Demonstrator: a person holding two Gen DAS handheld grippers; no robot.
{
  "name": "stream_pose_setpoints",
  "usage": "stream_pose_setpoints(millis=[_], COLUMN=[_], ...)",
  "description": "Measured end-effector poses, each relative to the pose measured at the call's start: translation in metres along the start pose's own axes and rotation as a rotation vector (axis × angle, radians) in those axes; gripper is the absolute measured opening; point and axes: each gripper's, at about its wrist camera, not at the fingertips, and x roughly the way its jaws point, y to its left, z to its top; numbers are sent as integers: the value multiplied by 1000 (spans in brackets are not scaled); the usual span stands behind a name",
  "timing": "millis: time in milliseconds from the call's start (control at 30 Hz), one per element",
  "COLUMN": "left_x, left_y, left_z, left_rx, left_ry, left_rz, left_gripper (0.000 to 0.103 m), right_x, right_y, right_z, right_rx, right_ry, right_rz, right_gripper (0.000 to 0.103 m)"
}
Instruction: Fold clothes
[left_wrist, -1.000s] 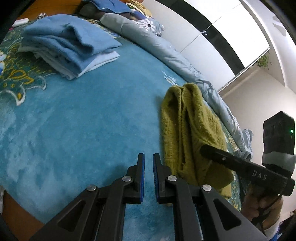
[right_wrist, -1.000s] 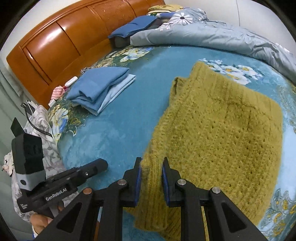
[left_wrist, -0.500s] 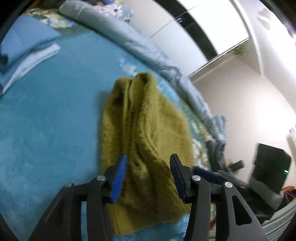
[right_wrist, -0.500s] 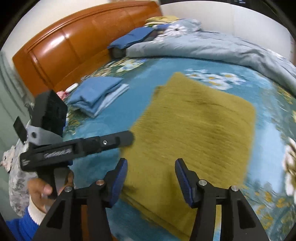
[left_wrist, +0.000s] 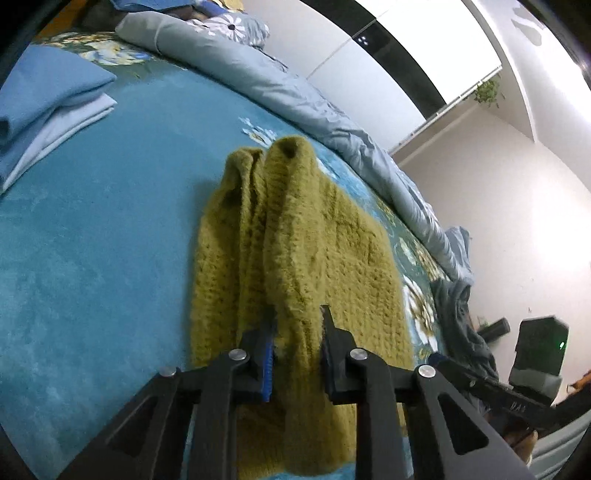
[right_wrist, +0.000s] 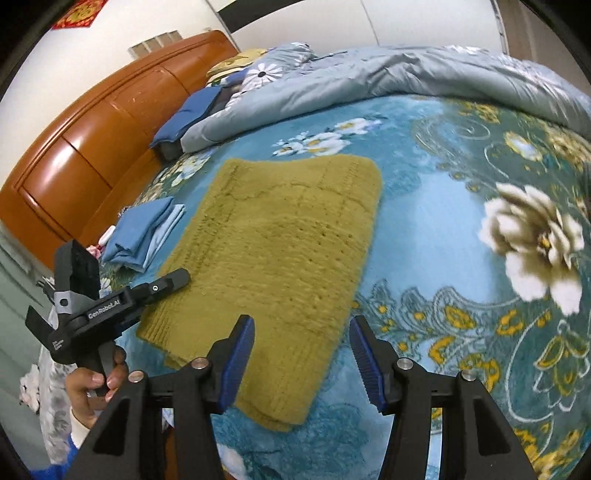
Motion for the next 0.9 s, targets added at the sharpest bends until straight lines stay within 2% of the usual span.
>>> stream_pose_setpoints(millis=[233, 400, 467, 600, 667, 733, 767, 800, 833, 900], left_x=[-36, -22, -11, -7, -9, -14, -18, -20, -22, -24], left_y=[-10, 15, 25, 27, 26, 24, 23, 22, 20, 16], left_z=[-15, -29, -29, -25, -22, -16, -13, -7, 3, 23], left_rx=[46, 5, -25, -23, -16, -13, -13, -8, 5, 36], left_ry=[-89, -52, -32, -26, -12, -15, -21, -30, -47, -75], left_rz=[-44, 18, 22, 19, 4, -17, -29, -32, -22, 4], left_gripper=[19, 19, 20, 24, 30, 48, 54, 65, 71, 74], right_x=[-3, 0, 4, 8, 11, 14, 16, 18, 19, 22], right_y=[-9, -12, -13, -10, -8, -8, -8, -8, -8, -8], right_z=[-6, -11, -13, -16, -18, -20, -20, -21, -22, -25], right_rx=[16, 18, 23, 31, 34, 39, 45, 52, 59, 75], right_ry=[0, 8, 18, 22, 25, 29, 31, 33, 34, 36], right_rz=[8, 17, 32, 67, 76, 86, 94, 103, 110, 124], right_gripper=[57, 57, 57, 57, 60, 63, 65, 66, 68, 70])
